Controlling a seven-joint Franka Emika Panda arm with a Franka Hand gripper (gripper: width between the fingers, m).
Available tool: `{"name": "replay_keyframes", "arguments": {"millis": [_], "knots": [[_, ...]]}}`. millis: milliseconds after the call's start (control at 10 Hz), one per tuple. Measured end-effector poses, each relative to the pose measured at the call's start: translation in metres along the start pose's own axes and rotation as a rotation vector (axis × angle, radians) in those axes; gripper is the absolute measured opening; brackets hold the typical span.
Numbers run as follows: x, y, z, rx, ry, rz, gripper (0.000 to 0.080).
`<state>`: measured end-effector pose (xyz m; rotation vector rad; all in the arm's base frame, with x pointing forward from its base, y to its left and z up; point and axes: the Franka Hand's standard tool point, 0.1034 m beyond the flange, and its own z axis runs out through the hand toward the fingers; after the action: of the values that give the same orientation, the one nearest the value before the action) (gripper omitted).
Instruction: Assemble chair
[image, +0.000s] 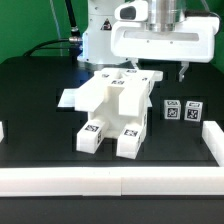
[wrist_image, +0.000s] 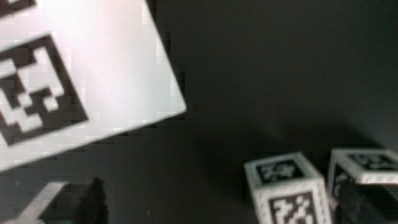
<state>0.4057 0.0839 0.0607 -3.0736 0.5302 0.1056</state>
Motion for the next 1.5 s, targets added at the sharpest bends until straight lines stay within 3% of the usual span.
{"name": "replay_keyframes", "arguments": {"millis": [400, 1000, 1400, 1500], "knots": [[0.042, 0.003, -0.005, 0.007, 0.031, -0.045, 0.0649], [0.043, 0.003, -0.006, 0.008, 0.033, -0.046, 0.0649], [0.048, -0.036, -0.012, 0.021, 0.040, -0.008, 0.0649], [0.050, -0.053, -0.011, 0.027, 0.045, 0.035, 0.0649]]}}
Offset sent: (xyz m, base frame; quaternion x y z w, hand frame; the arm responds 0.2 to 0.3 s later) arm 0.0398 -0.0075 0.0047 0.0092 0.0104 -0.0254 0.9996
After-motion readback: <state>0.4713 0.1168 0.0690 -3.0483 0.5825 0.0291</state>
